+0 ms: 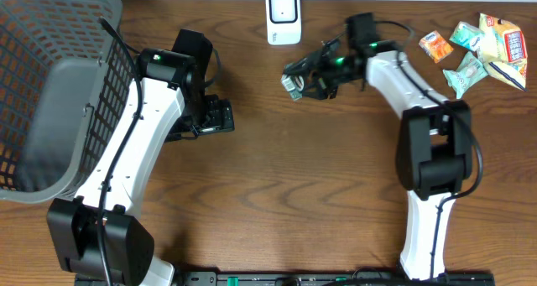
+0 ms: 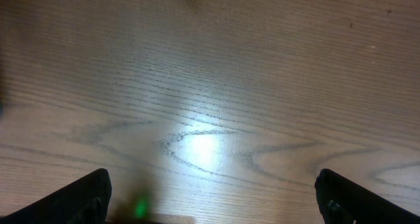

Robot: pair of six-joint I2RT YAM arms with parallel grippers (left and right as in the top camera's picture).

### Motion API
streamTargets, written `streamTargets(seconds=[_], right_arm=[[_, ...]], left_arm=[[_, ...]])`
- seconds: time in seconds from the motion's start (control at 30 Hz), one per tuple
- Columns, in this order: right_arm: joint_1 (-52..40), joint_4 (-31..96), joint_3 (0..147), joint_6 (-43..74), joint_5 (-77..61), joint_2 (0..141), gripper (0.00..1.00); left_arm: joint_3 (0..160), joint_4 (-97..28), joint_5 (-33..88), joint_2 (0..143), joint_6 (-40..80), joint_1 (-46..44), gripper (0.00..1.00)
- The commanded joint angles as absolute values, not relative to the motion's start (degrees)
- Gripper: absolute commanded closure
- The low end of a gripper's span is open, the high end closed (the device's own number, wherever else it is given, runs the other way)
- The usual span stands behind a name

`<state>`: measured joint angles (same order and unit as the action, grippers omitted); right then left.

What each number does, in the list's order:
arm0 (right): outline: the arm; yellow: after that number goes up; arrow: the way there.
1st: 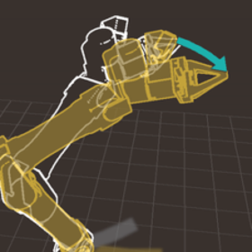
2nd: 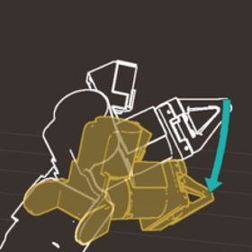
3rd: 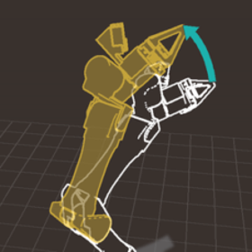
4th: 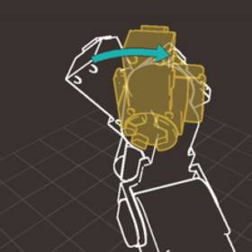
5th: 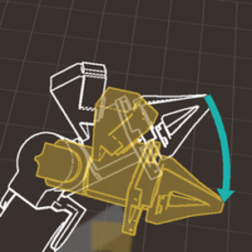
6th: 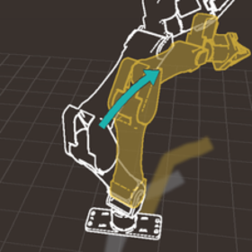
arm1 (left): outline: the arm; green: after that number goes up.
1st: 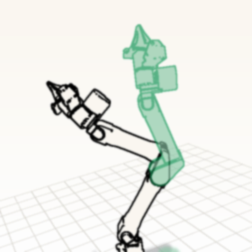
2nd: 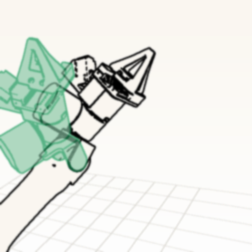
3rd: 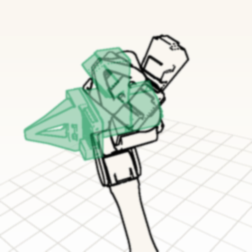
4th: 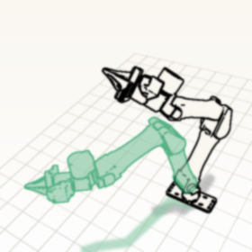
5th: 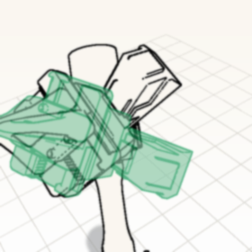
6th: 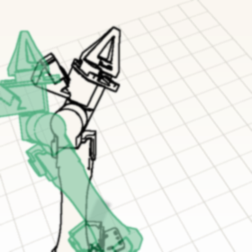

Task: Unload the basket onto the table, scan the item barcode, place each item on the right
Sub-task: 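Hold the Zam-Buk tin above the table, rotating it, then raise the Zam-Buk tin up against the white scanner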

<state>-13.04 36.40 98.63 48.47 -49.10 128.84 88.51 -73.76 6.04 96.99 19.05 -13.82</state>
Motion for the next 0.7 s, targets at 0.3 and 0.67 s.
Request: streamTargets(seconds=[0.3, 0.67], right_arm=[[-23.94, 22.76, 99.31, 36.16, 1.02, 126.65, 0.51], [-25.21, 3.77, 99.31, 30.70, 10.50, 126.96, 0.48]], left_arm=[[89.12, -74.13, 5.93, 97.21, 18.68, -13.82, 0.02], [89.12, -74.11, 5.93, 97.21, 18.68, -13.82, 0.02]])
